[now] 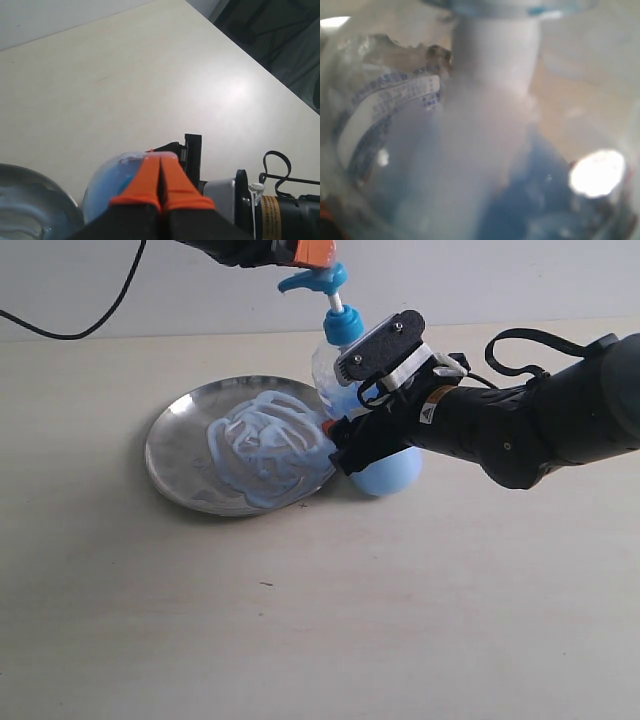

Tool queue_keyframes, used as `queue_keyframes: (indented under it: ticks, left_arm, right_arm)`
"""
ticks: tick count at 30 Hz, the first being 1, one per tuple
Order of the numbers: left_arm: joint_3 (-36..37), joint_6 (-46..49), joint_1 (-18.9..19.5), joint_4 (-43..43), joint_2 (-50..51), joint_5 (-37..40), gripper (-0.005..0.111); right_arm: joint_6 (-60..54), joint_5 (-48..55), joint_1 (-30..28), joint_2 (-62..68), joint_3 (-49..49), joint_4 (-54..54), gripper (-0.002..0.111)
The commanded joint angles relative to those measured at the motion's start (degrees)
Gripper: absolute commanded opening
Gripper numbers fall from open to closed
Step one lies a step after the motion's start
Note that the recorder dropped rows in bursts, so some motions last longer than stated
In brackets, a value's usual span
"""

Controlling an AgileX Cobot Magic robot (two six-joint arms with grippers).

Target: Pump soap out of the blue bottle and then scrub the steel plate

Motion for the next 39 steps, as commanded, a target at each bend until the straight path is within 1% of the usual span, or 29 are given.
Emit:
queue_keyframes:
  ticks: [1, 7, 13, 18, 25, 31, 35, 39]
  left_arm:
    - [1.2, -1.5, -0.6, 6.6, 2.1, 4.5, 0.0]
    - [1.2, -1.8, -1.0, 8.4, 2.1, 5.8, 0.0]
    - [1.2, -5.4, -3.5, 14.7, 2.2, 4.5, 0.0]
    - [1.2, -9.8, -4.0, 20.1, 3.4, 3.2, 0.0]
    - [4.7, -10.3, -4.0, 20.4, 5.1, -0.5, 0.0]
    - [4.7, -10.2, -4.6, 20.2, 5.1, -0.6, 0.0]
    - [4.3, -10.1, -4.6, 20.3, 4.1, -2.1, 0.0]
    - [4.3, -10.7, -3.4, 22.5, 1.2, -4.3, 0.0]
  right_arm:
    - [-0.9, -6.2, -0.1, -1.1, -1.0, -1.0, 0.0]
    - [-0.9, -6.4, -0.1, -1.1, -1.0, -0.9, 0.0]
    - [-0.9, -7.0, -0.1, -1.1, -1.0, 0.6, 0.0]
    - [-0.9, -7.1, -0.1, -1.1, -1.0, 0.6, 0.0]
    - [-0.9, -7.2, -0.1, -1.1, -1.0, 0.6, 0.0]
    - [-1.0, -7.3, -0.1, -1.1, -1.0, 0.6, 0.0]
    - [-1.1, -7.7, -0.1, -1.1, -1.0, 0.7, 0.0]
    - [-1.3, -7.6, -0.1, -1.1, -1.0, 0.7, 0.0]
